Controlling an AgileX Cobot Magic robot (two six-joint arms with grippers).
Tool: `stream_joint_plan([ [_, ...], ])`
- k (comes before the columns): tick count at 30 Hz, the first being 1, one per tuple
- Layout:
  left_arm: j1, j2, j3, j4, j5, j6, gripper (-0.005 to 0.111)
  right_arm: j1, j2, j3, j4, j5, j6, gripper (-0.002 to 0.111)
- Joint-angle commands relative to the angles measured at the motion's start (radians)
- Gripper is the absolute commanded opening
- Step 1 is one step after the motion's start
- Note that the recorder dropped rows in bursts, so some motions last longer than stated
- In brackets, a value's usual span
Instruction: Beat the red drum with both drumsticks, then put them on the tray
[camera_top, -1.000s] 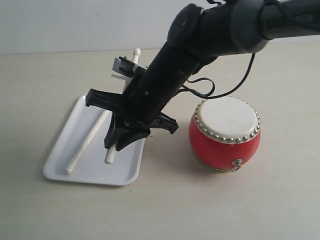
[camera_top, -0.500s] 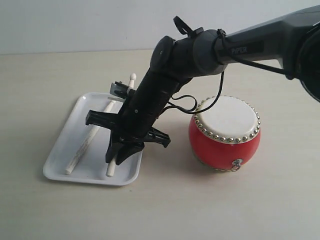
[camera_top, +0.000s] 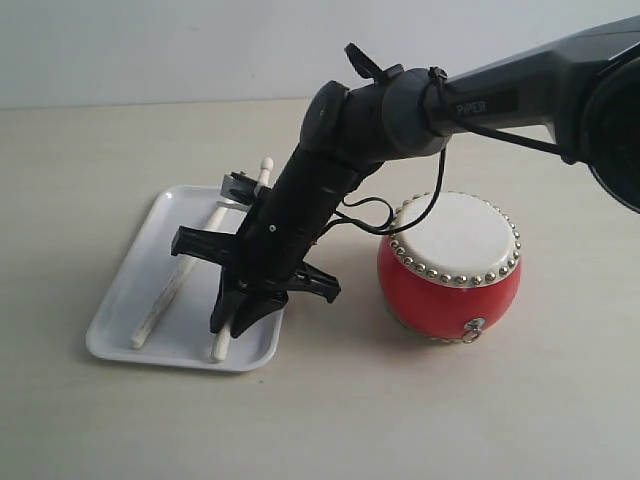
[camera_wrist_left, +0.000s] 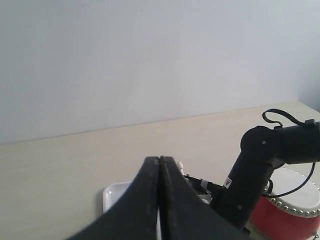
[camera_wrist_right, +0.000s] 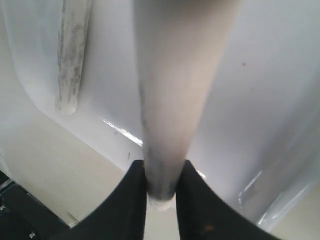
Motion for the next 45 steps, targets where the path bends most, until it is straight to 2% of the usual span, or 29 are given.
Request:
stream_joint_plan([
  [1,0.002,0.003,0.007,0.007,-0.019,-0.006,0.000,0.001,0.002,-0.007,0.005,0.010,-0.005,0.019],
  [7,0.002,0.003,0.007,0.005,-0.018,-0.006,0.000,0.001,0.002,-0.007,0.005,0.010,-0.005,0.033],
  [13,0.001,0.005,0.007,0.000,-0.010,-0.006,0.000,-0.011,-0.016,-0.007,-0.006,0.006,-0.005,0.035],
  [16,-0.017,0.019,0.007,0.003,-0.002,-0.024,0.000,-0.013,-0.095,-0.007,-0.133,0.006,-0.007,0.026],
  [20,-0.050,0.050,0.007,0.011,-0.002,-0.024,0.000,0.009,-0.289,0.026,-0.462,0.008,0.064,0.001],
  [23,-0.076,0.085,0.032,0.009,-0.030,-0.024,0.000,0.034,-0.490,0.126,-0.632,-0.028,0.128,0.000],
  [26,-0.094,0.109,0.096,0.000,-0.067,-0.014,0.000,0.058,-0.733,0.274,-0.718,-0.112,0.165,0.000],
  [27,-0.097,0.091,0.124,0.006,-0.069,-0.007,0.000,0.073,-0.919,0.382,-0.770,-0.156,0.200,0.000],
  [29,-0.097,0.041,0.138,0.002,-0.078,-0.007,0.000,0.092,-1.098,0.501,-0.827,-0.180,0.255,0.000],
  [34,-0.097,-0.085,0.148,-0.014,-0.060,-0.007,0.000,0.095,-1.458,0.772,-0.977,-0.244,0.364,0.000],
  [37,-0.097,-0.174,0.148,-0.045,0.001,-0.007,0.000,0.095,-1.681,0.946,-1.165,-0.262,0.504,0.000],
  [41,-0.097,-0.254,0.148,-0.052,0.042,-0.007,0.000,0.095,-1.827,1.089,-1.236,-0.262,0.519,0.000],
  [45,-0.097,-0.273,0.148,-0.050,0.042,-0.007,0.000,0.095,-1.860,1.092,-1.221,-0.262,0.519,0.000],
])
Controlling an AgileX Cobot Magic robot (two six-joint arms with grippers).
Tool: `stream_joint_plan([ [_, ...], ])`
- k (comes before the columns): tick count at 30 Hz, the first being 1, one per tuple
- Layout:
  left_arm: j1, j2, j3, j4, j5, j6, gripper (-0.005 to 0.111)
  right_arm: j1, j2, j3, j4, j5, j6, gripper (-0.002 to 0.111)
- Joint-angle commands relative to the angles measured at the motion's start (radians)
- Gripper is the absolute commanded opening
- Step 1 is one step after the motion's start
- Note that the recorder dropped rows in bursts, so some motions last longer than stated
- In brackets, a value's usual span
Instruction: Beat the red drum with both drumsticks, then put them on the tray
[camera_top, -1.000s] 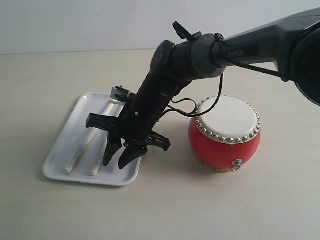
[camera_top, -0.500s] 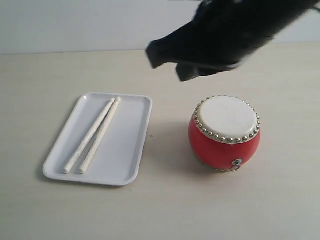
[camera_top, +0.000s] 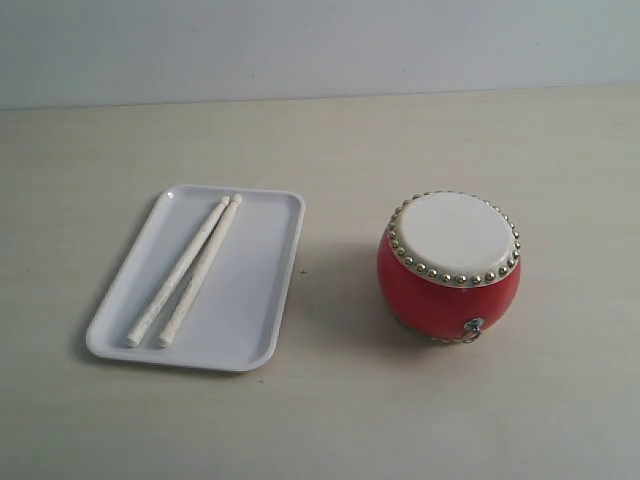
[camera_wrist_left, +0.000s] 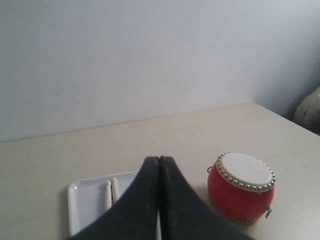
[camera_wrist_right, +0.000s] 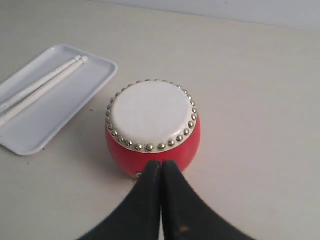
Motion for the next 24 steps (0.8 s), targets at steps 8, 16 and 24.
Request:
stream_joint_plan([
  [8,-0.006,-0.009,0.002,-0.011,0.003,0.001,0.000,0.002,-0.017,0.005,0.002,-0.019,0.006,0.000],
  [16,0.020,-0.022,0.002,0.025,0.003,0.041,0.000,0.002,-0.017,0.005,0.004,-0.019,0.006,0.000],
  [24,0.202,-0.143,0.081,0.072,-0.140,0.093,0.000,0.002,-0.017,0.005,0.007,-0.019,0.006,0.000],
])
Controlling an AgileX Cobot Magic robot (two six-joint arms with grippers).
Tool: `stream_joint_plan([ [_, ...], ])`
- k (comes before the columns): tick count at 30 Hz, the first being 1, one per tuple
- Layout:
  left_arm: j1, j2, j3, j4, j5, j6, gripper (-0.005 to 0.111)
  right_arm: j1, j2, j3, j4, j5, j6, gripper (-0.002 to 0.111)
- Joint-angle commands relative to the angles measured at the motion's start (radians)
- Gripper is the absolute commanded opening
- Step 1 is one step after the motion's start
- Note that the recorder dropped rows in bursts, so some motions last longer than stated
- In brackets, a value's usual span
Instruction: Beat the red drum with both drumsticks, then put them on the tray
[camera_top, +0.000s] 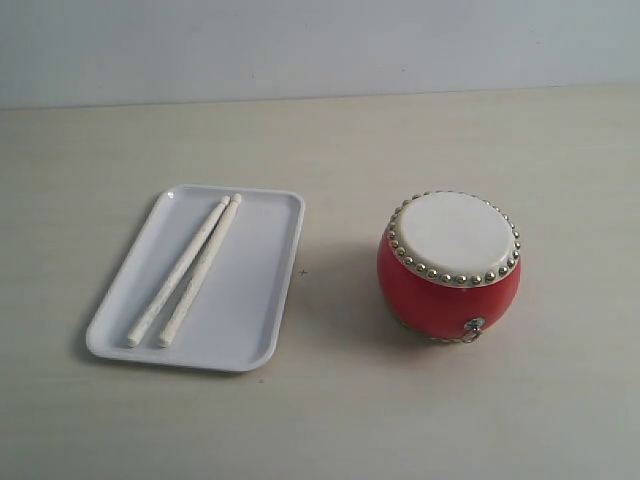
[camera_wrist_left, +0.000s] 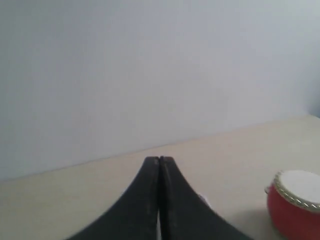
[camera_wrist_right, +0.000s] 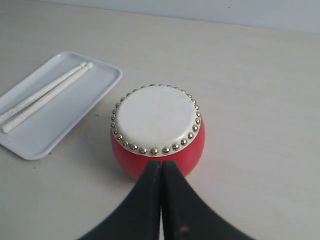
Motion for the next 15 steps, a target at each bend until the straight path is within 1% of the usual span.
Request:
stream_joint_plan([
  [1,0.112,-0.075,0.125,0.015,-0.219,0.016,0.000,0.002,-0.004,0.005,-0.002,-0.010,0.002,0.000],
  [2,0.132,-0.075,0.169,0.015,-0.283,0.016,0.000,0.002,-0.004,0.005,-0.002,-0.010,0.002,0.000],
  [3,0.147,-0.075,0.229,0.012,-0.378,0.014,0.000,0.002,-0.004,0.005,-0.002,-0.010,0.002,0.000],
  [4,0.161,-0.075,0.334,-0.007,-0.491,0.006,0.000,0.002,-0.004,0.005,-0.002,-0.010,0.002,0.000],
  [5,0.167,-0.075,0.387,-0.032,-0.545,0.006,0.000,0.002,-0.004,0.005,-0.002,-0.010,0.002,0.000],
  [6,0.167,-0.075,0.480,-0.056,-0.638,0.006,0.000,0.002,-0.004,0.005,-0.002,-0.010,0.002,0.000],
  [8,0.167,-0.075,0.531,-0.068,-0.731,0.006,0.000,0.002,-0.004,0.005,-0.002,-0.010,0.002,0.000],
  [10,0.163,-0.075,0.531,-0.032,-0.685,0.057,0.000,0.002,-0.004,0.005,-0.002,-0.010,0.002,0.000],
  [15,0.163,-0.075,0.531,-0.030,-0.678,0.063,0.000,0.002,-0.004,0.005,-0.002,-0.010,0.002,0.000],
])
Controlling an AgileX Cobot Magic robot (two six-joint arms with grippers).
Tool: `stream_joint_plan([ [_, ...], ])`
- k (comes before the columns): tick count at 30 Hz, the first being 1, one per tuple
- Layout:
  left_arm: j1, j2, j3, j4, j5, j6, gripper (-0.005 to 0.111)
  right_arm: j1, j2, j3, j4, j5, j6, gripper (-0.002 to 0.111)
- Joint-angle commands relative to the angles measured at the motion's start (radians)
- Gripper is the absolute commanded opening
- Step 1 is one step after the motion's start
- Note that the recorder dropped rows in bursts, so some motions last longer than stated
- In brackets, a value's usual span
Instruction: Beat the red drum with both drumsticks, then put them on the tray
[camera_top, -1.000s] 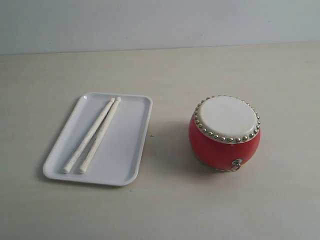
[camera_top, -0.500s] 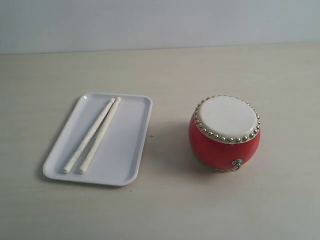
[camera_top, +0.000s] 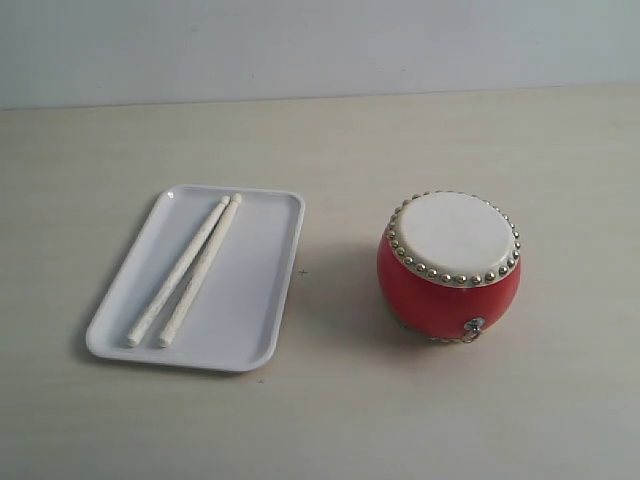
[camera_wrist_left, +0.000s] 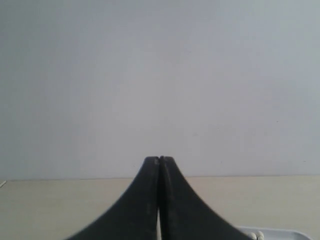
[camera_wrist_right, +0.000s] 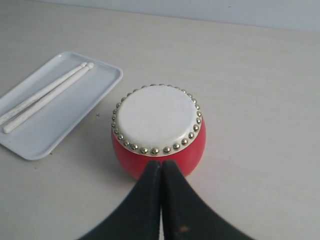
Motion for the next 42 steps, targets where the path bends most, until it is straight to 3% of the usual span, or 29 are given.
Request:
stream_joint_plan([
  [1,0.000,-0.005,0.004,0.005,0.012,0.006,0.000,0.002,-0.004,0.005,-0.006,-0.010,0.000,0.000],
  [3,0.000,-0.005,0.004,0.058,0.095,-0.003,0.000,0.002,-0.004,0.005,-0.006,-0.008,0.000,0.000],
  [6,0.000,-0.005,0.004,0.212,0.107,-0.146,0.000,0.002,-0.004,0.005,-0.006,-0.007,0.000,0.000],
  [16,0.000,-0.005,0.004,0.285,0.110,-0.367,0.000,0.002,-0.004,0.005,-0.006,-0.007,0.000,0.000],
  [39,0.000,-0.005,0.004,0.296,0.110,-0.363,0.000,0.002,-0.008,0.005,-0.020,-0.008,-0.041,0.000],
  [42,0.000,-0.005,0.004,0.296,0.110,-0.363,0.000,-0.048,-0.034,0.005,-0.023,-0.012,-0.057,0.000],
])
